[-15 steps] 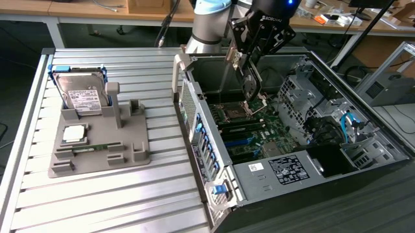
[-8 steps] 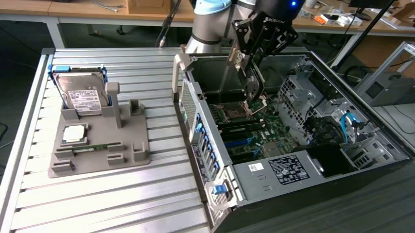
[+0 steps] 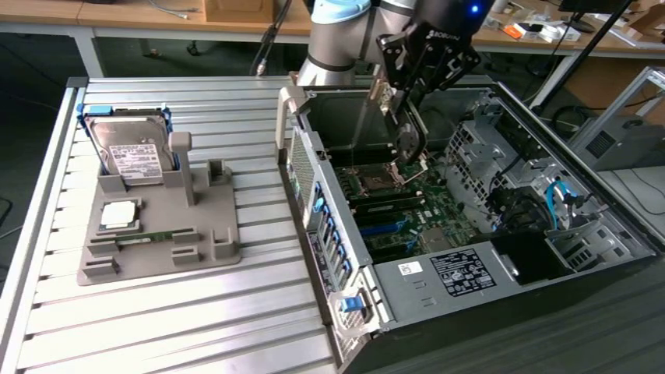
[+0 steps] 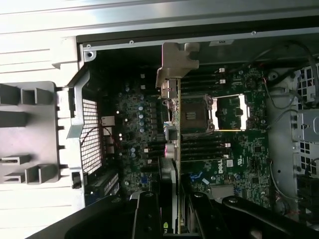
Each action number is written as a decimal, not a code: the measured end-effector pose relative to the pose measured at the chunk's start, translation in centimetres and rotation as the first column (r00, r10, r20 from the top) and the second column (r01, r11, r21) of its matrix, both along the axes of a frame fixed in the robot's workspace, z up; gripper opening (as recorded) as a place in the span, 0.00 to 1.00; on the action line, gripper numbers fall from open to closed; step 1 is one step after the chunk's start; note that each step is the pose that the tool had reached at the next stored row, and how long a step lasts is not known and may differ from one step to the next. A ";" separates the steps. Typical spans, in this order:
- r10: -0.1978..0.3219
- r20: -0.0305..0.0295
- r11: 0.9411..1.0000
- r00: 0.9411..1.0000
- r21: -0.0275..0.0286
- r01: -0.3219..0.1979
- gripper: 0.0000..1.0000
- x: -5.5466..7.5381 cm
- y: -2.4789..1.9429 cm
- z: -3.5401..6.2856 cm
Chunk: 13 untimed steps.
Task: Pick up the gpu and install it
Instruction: 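Pick up the gpu and move the gpu toward the slot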
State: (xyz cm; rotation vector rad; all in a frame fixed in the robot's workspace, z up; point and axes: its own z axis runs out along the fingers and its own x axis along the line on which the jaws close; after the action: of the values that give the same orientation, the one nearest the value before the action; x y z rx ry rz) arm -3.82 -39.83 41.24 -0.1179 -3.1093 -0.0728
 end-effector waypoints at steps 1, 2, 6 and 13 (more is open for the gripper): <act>0.000 0.000 1.000 1.000 0.000 0.000 0.27 0.1 0.00 -0.03; 0.000 0.000 1.000 1.000 0.000 0.000 0.27 0.2 -0.01 -0.07; 0.000 -0.001 1.000 1.000 0.000 0.000 0.27 0.6 -0.04 -0.25; 0.000 -0.001 1.000 1.000 0.000 0.000 0.27 1.4 -0.07 -0.56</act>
State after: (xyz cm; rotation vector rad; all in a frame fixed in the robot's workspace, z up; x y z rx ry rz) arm -2.46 -39.90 40.68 -0.1178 -3.1081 -0.0728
